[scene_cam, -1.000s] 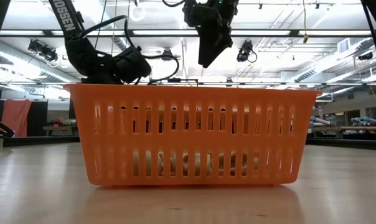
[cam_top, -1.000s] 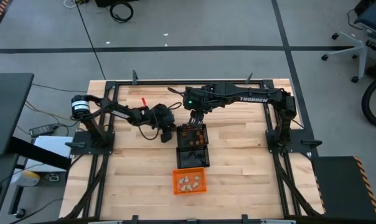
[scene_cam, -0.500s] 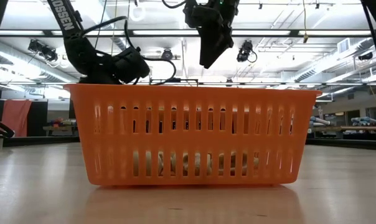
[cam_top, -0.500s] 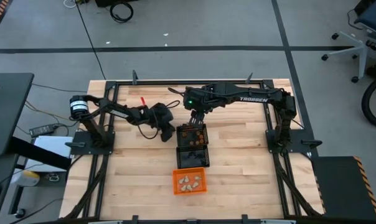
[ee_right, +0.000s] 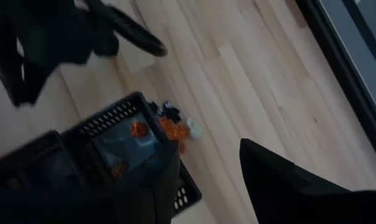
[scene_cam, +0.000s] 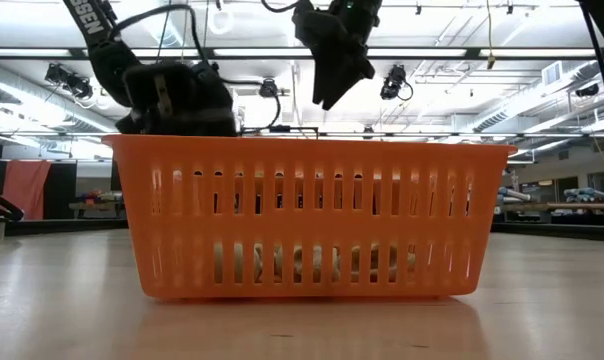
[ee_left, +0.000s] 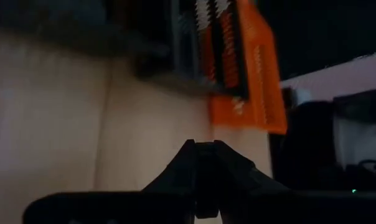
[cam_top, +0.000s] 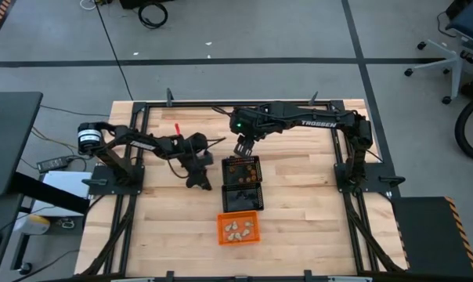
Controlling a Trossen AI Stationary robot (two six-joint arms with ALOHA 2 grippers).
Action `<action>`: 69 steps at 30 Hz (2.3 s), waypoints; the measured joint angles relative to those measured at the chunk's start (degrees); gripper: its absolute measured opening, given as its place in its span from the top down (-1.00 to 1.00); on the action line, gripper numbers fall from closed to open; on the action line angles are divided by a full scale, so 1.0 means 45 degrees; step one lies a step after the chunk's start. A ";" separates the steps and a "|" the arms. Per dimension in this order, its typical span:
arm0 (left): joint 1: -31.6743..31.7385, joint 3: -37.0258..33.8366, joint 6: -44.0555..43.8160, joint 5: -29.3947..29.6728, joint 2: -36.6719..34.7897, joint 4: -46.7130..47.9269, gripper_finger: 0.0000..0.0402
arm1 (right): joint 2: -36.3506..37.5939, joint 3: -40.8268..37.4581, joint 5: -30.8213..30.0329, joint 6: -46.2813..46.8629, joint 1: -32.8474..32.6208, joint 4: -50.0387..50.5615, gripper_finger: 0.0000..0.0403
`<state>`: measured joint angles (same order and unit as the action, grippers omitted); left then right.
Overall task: Sort Halloween decoration
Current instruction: Put the black skeleton toy into the bottom black bin, then put the white skull toy into the orange bin
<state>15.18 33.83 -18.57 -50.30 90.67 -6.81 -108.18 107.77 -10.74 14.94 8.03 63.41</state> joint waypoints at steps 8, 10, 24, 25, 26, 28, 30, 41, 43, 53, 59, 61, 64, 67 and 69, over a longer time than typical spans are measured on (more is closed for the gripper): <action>-0.1182 0.0033 -0.2130 0.1203 0.0000 -0.4623 0.81 | -0.0005 0.0000 0.0000 0.0557 -0.0001 -0.0357 0.15; -0.1591 0.0036 -0.2165 0.2302 -0.0012 -0.5475 0.81 | -0.0005 0.0000 -0.0054 0.0559 -0.0005 -0.0245 0.15; -0.3358 0.0052 -0.1699 0.7803 0.0029 -0.5781 0.48 | 0.0024 0.0001 -0.1038 -0.0163 0.0114 0.0966 0.15; -0.3323 0.0052 -0.1704 0.7807 0.0029 -0.5790 0.42 | 0.0032 0.0000 -0.1036 -0.0251 0.0144 0.0959 0.15; -0.3314 0.0055 -0.1697 0.7823 0.0029 -0.5794 0.36 | 0.0034 0.0003 -0.1021 -0.0296 0.0174 0.0957 0.15; -0.3233 0.0052 -0.1635 0.7748 0.0029 -0.5786 0.25 | 0.0034 0.0001 -0.0971 -0.0336 0.0248 0.0950 0.15; -0.3118 0.0054 -0.1360 0.7654 0.0008 -0.5786 0.18 | 0.0039 0.0000 -0.0966 -0.0359 0.0313 0.0949 0.15; -0.1628 0.0039 -0.0960 0.7822 -0.0674 -0.4908 0.22 | 0.0060 -0.1666 0.0723 -0.1021 0.1382 0.0404 0.18; -0.1408 0.0067 -0.0943 0.8028 -0.0998 -0.4766 0.23 | 0.0137 -0.2076 0.1024 -0.1141 0.1543 0.0367 0.18; 0.0543 0.1756 -0.0857 0.8264 -0.1147 -0.0725 0.24 | 0.0374 -0.3454 0.2382 -0.2630 0.2245 -0.0531 0.18; 0.1643 0.3962 -0.1558 0.8212 -0.0260 0.1441 0.24 | 0.0379 -0.4059 0.2726 -0.3732 0.2711 -0.0944 0.18; 0.1845 0.4812 -0.2114 0.8028 0.0350 0.2257 0.24 | 0.0379 -0.4203 0.2735 -0.3803 0.2809 -0.1115 0.18; 0.1938 0.6262 -0.3210 0.7919 0.1308 0.3732 0.24 | 0.0379 -0.4226 0.2730 -0.3446 0.2890 -0.0898 0.18; 0.1938 0.7695 -0.3697 0.7895 0.2222 0.5332 0.24 | 0.0529 -0.4240 0.2483 -0.3318 0.2933 -0.0306 0.18; 0.1890 0.8474 -0.3707 0.7864 0.2710 0.6029 0.24 | 0.0793 -0.4237 0.2280 -0.3272 0.3000 0.0022 0.18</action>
<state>23.69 71.96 -35.25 -14.91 102.87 20.32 -104.61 88.70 -0.48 0.21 21.53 63.51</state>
